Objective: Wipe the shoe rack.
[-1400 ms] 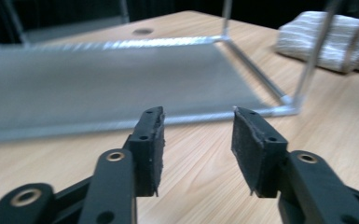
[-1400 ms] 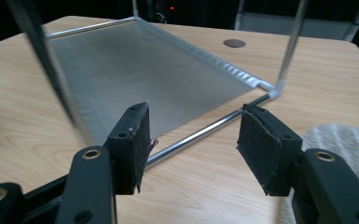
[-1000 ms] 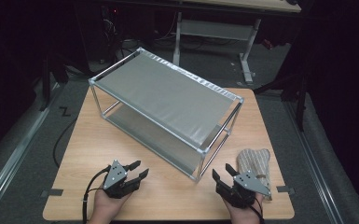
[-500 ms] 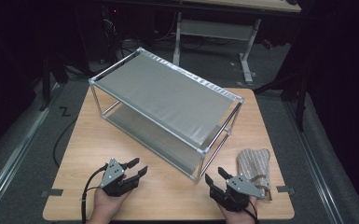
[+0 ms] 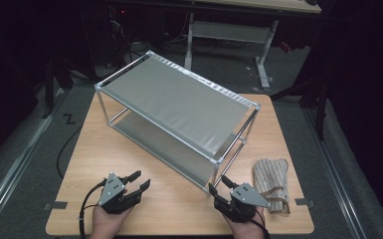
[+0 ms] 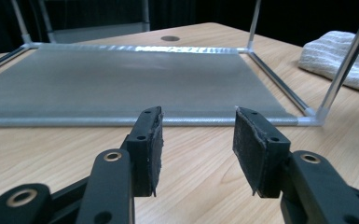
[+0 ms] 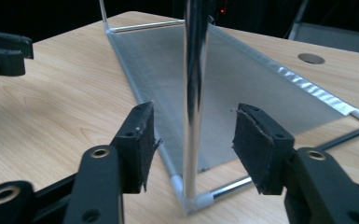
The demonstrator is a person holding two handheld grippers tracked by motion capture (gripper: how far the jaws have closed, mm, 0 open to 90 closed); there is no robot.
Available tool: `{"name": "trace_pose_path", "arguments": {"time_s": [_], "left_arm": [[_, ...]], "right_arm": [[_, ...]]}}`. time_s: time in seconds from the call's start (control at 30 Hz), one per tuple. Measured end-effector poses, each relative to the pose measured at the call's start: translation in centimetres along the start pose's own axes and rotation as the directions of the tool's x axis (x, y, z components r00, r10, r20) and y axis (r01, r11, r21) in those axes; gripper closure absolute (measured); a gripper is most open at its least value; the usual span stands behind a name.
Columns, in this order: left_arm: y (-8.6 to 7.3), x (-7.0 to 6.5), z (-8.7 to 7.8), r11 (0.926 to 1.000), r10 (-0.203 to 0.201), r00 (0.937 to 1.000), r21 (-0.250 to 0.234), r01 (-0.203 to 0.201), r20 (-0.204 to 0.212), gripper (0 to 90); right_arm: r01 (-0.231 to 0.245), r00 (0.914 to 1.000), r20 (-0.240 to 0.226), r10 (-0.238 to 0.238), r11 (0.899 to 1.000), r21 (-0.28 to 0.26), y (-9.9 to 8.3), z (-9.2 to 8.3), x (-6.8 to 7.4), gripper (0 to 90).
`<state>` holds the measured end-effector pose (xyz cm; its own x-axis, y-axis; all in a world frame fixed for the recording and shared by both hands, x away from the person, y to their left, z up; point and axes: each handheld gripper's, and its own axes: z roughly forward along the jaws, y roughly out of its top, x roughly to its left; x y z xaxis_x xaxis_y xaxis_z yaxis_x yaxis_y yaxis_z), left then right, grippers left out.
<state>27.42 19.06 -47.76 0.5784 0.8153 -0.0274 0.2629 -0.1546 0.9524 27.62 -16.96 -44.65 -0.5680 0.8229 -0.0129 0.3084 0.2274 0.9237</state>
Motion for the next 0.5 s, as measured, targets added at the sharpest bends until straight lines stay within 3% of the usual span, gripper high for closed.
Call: {"name": "trace_pose_path", "arguments": {"time_s": [0.1, 0.2, 0.27, 0.3, 0.5], "left_arm": [[-0.2, 0.0, -0.3, 0.9997, 0.016, 0.9994, 0.016, -0.016, -0.03, 53.1], [-0.3, 0.2, -0.6, 0.9999, 0.0, 0.9993, 0.016, 0.0, -0.038, 53.4], [-0.4, 0.3, -0.7, 0.9998, -0.004, 0.9991, 0.018, 0.005, -0.042, 53.4], [-0.4, 0.3, -0.8, 0.9998, -0.007, 0.9991, 0.017, 0.008, -0.042, 53.4], [-0.2, 0.3, -0.6, 0.9999, -0.008, 0.9992, 0.013, 0.008, -0.039, 53.8]], "right_arm": [[0.005, 1.0, -0.005, -0.005, 1.0, -0.015, 0.4, 0.5, 0.1, 55.8], [0.012, 0.9999, -0.004, -0.012, 1.0, -0.02, 0.6, 1.0, 0.1, 63.2], [0.006, 1.0, -0.007, -0.007, 1.0, -0.015, 0.7, 1.3, 0.1, 70.3], [0.011, 0.9999, -0.006, -0.011, 1.0, -0.009, 0.7, 1.4, 0.1, 78.5], [0.016, 0.9997, -0.016, -0.015, 1.0, 0.005, 0.6, 0.9, -0.4, 80.9]]}}
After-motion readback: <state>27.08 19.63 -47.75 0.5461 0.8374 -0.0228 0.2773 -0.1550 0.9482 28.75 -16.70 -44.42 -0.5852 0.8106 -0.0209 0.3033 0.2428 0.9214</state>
